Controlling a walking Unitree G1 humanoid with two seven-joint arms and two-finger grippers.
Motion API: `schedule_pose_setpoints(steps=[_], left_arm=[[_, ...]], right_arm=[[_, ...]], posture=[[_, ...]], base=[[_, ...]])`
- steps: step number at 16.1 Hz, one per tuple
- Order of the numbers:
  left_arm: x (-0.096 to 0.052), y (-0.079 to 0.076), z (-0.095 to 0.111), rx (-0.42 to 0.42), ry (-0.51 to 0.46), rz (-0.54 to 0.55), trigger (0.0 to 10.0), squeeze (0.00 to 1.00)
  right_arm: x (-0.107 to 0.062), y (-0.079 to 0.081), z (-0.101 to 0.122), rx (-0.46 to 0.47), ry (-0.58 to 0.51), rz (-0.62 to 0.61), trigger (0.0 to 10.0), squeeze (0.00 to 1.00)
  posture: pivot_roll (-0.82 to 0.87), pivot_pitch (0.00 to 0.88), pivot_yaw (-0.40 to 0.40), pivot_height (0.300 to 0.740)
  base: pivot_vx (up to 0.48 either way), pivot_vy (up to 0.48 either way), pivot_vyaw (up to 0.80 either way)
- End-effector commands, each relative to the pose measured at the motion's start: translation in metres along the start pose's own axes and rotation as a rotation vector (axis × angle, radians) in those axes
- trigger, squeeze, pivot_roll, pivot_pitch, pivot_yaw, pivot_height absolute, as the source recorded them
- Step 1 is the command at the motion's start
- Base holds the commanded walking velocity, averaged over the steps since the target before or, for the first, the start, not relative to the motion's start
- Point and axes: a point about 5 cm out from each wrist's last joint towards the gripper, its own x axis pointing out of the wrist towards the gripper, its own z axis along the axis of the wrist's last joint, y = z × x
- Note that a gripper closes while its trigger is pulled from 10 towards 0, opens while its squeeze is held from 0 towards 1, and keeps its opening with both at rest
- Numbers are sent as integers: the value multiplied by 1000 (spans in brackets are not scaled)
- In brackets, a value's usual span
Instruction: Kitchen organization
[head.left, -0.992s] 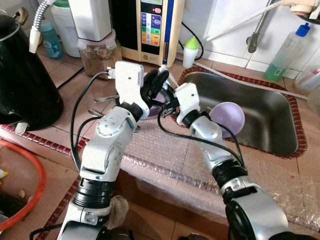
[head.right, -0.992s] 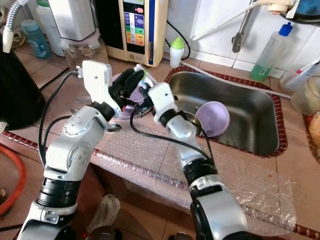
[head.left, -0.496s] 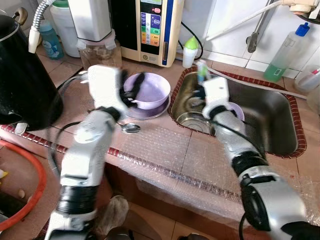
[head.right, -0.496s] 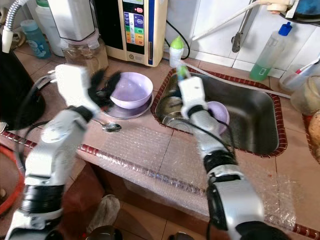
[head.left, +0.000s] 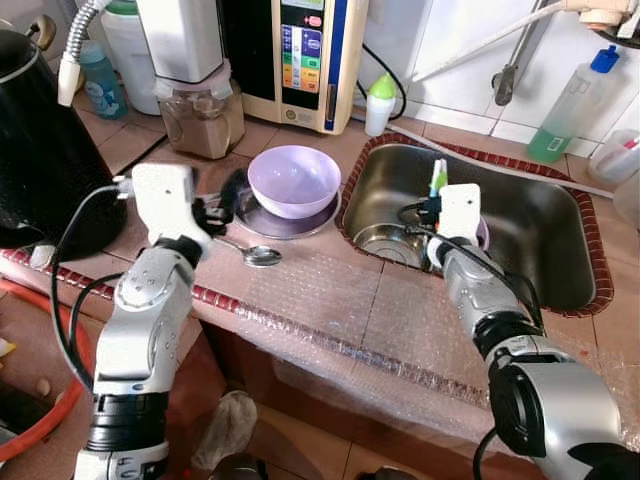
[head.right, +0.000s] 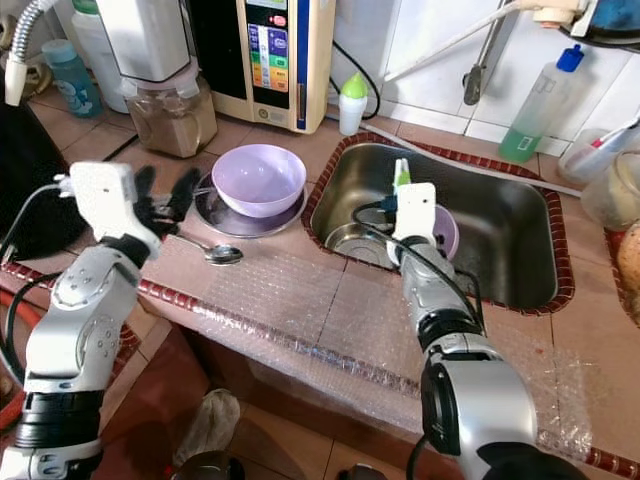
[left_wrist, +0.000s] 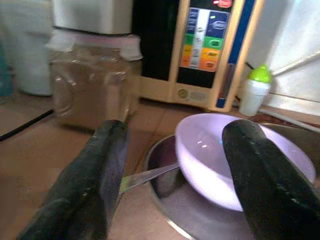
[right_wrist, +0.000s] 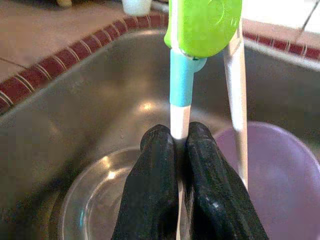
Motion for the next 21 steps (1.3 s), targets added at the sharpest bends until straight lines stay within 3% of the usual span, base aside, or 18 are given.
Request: schedule_pose_setpoints(steps=[1,2,3,4,5,6,11,16,21], left_arm=[[-1,4,-4,8,6,35,10000,1000],[0,7,-5,10,8,48,10000,1000],[0,9,-6,6,10,64,10000,1000],[0,11,-8,-1,18,79,10000,1000],[0,12,-9,-4,23,84,10000,1000],[0,15,-12,-19,36,104,10000,1000],[4,13,-14,-45,46,110,10000,1000],[14,13,-11,-92,43,117,10000,1000],[41,-10,-21,-169,158,61,10000,1000]], right_arm=[[-3,-4,-15,50,74,-26,0,812],[-4,-5,-19,65,90,-36,0,796],[-5,-5,-22,79,108,-39,2510,784],[-6,-5,-26,93,129,-36,10000,820],[-7,-5,-28,98,138,-35,10000,820],[-8,-4,-32,98,155,-40,10000,1000],[-10,-1,-36,119,151,-27,10000,1000],[-8,0,-22,112,42,-13,10000,1000],[-17,39,0,0,-182,229,10000,1000]], posture=[[98,0,-23,740],[98,0,-23,740],[96,0,-21,740],[96,0,-21,740],[96,0,-21,740],[96,0,-21,740],[85,0,-11,740],[80,0,-8,740],[57,0,7,740]], base=[[0,0,0],[0,0,0],[0,0,0],[0,0,0],[0,0,0],[0,0,0],[0,0,0],[0,0,0],[0,0,0]])
